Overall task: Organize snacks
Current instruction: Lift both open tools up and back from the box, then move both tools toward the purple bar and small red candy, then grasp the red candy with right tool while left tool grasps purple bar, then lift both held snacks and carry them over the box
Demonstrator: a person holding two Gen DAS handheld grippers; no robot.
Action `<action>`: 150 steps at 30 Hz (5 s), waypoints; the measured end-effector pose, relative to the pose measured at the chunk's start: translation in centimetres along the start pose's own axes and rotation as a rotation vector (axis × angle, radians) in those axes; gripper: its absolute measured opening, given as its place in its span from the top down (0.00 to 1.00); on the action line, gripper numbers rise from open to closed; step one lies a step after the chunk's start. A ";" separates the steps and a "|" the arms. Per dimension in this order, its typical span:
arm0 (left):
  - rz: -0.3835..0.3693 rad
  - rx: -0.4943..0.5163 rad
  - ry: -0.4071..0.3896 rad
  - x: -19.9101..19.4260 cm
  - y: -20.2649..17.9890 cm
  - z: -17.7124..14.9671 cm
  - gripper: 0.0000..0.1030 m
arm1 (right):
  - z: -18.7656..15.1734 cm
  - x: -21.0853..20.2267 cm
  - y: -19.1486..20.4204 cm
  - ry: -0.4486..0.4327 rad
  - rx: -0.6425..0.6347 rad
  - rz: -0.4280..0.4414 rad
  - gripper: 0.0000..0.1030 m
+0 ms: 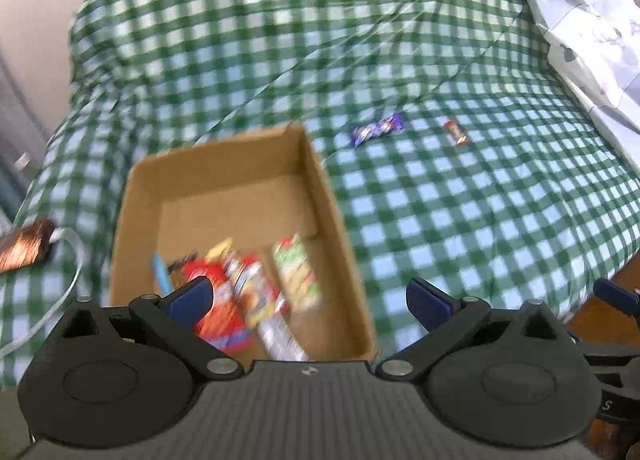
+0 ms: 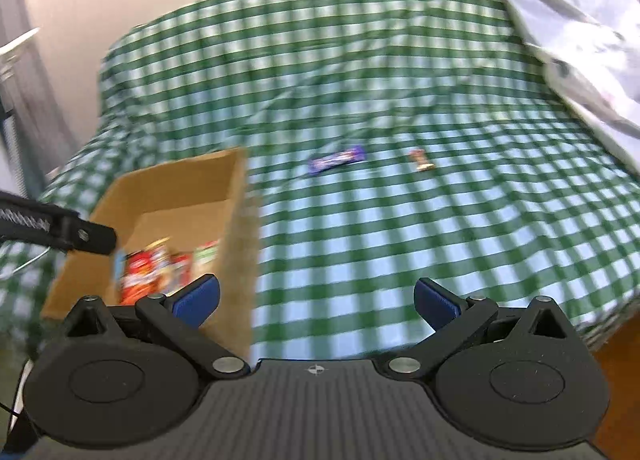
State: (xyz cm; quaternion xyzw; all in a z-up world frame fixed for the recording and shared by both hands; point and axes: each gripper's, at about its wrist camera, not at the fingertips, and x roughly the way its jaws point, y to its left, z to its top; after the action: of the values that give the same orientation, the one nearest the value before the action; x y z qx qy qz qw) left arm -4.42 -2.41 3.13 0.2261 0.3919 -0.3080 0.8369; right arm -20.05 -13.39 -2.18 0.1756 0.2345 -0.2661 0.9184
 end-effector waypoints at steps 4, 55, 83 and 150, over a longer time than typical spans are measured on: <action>0.010 0.067 -0.044 3.7 -2.8 4.3 0.00 | 1.8 3.0 -2.7 -0.018 0.019 -0.072 0.01; -0.299 0.039 0.069 25.0 -7.3 17.1 0.81 | 10.4 30.8 -13.1 -0.067 -0.124 -0.051 0.81; -0.056 -0.173 -0.106 -10.8 9.2 -13.0 0.81 | -3.1 -4.6 8.8 -0.084 -0.332 0.432 0.81; -0.088 -0.277 -0.114 -10.4 12.8 -15.2 0.81 | -5.1 -6.8 13.4 -0.033 -0.431 0.356 0.81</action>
State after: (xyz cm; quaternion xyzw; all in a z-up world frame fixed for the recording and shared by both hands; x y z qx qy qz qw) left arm -8.59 19.58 4.17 0.0733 0.3921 -0.2998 0.8666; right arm -19.20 2.33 -0.23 0.0104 0.2360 -0.0473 0.9705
